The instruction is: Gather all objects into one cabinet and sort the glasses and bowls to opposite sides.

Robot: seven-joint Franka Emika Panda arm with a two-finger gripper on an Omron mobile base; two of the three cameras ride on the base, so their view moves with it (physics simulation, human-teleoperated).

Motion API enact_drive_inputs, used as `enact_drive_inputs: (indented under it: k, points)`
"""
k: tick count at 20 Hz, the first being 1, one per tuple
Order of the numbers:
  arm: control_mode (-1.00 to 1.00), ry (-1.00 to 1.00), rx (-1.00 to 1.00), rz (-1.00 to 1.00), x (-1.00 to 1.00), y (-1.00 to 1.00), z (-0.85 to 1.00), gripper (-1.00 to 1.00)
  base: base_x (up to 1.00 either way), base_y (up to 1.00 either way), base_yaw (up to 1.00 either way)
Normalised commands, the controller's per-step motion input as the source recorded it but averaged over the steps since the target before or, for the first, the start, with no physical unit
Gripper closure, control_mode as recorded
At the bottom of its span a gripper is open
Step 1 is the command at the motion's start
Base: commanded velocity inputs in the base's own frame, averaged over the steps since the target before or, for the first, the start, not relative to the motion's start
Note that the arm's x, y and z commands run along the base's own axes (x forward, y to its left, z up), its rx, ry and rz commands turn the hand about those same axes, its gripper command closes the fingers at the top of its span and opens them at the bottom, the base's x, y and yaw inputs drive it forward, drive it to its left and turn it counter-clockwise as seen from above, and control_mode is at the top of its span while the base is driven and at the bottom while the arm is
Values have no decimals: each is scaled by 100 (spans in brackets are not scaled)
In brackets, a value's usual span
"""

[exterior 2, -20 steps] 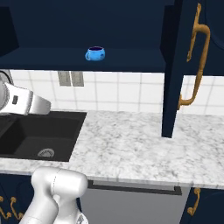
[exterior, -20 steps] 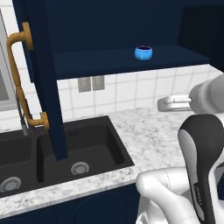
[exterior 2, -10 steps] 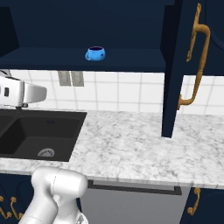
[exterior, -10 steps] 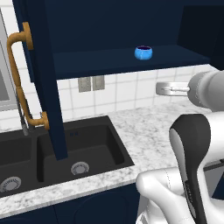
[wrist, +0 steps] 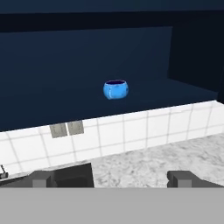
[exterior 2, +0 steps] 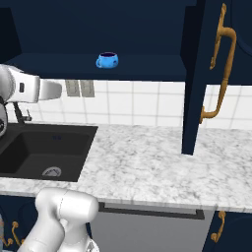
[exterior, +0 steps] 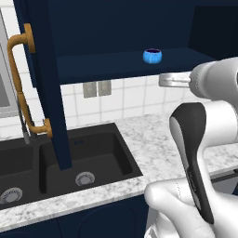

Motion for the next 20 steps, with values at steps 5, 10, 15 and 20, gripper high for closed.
enact_drive_inputs:
  k: [5, 10, 15, 20]
  points:
    - [-100, -3, 0, 0, 39, 0, 5, -100, 0, 0, 0]
    - [-100, -3, 0, -1, 52, -2, 3, -100, 0, 0, 0]
    - [-100, 0, 0, -4, 58, 0, 4, -100, 0, 0, 0]
    - [-100, 0, 0, -3, 62, -1, 4, -100, 0, 0, 0]
